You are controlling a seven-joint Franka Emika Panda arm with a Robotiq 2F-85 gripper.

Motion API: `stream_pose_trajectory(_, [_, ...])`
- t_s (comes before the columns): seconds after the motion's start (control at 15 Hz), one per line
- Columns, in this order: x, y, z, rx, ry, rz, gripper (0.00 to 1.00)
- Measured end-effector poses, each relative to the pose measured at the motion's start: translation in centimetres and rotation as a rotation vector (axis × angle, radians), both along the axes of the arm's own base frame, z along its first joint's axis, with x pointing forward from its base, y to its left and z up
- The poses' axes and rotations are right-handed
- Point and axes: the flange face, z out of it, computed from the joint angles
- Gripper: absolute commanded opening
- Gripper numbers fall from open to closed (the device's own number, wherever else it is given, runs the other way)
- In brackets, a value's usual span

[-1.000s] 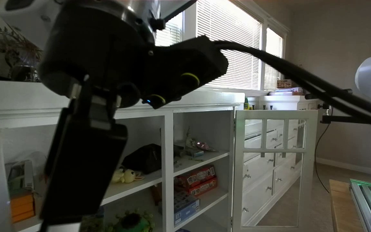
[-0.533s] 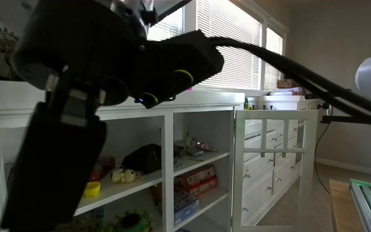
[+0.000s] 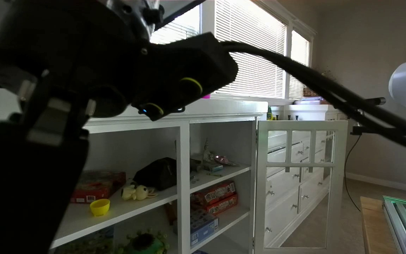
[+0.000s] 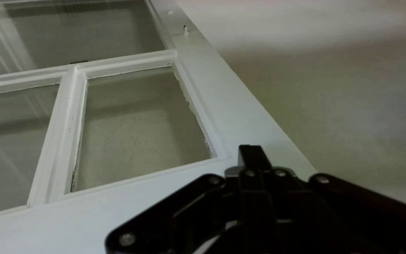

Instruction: Open the left cupboard door

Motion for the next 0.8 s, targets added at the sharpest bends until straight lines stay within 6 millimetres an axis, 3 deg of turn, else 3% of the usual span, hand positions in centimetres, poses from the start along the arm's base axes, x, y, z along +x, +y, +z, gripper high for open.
stream_pose_trajectory(0.47, [1.6, -1.2, 1.0, -0.108, -0.139, -0.112, 0.00])
stream_pose_trajectory(0.8, [4.2, -4.8, 3.4, -0.241, -0.334, -0.229, 0.00])
